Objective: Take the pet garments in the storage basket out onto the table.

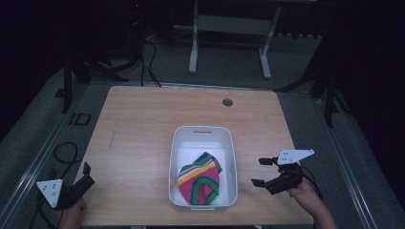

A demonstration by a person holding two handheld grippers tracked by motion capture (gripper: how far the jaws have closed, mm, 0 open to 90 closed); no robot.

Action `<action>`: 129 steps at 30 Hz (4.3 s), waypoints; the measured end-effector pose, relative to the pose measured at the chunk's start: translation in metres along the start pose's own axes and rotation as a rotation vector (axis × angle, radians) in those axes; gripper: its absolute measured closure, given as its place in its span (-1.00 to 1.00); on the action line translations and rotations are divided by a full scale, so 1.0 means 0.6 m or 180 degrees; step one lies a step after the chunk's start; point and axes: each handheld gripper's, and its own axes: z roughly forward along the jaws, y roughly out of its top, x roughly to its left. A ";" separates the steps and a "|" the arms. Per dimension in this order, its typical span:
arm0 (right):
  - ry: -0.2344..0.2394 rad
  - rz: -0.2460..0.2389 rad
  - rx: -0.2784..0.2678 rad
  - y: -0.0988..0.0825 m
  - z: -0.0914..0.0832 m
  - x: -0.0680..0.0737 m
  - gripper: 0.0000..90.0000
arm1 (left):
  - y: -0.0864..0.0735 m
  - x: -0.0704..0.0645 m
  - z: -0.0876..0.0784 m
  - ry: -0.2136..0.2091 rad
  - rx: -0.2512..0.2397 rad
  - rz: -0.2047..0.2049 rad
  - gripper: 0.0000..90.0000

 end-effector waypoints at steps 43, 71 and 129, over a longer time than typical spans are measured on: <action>0.0641 -0.0884 0.1029 0.186 0.254 0.099 -0.70 | 0.000 0.001 0.000 -0.0106 0.0023 0.0006 -0.96; 0.0184 -0.1541 0.2122 0.157 0.357 0.131 0.56 | 0.000 0.002 0.000 -0.0139 0.0016 -0.0010 -0.96; -0.1195 -0.0644 0.0442 0.232 -0.044 -0.057 0.58 | 0.000 0.000 0.000 -0.0108 0.0010 0.0007 -0.96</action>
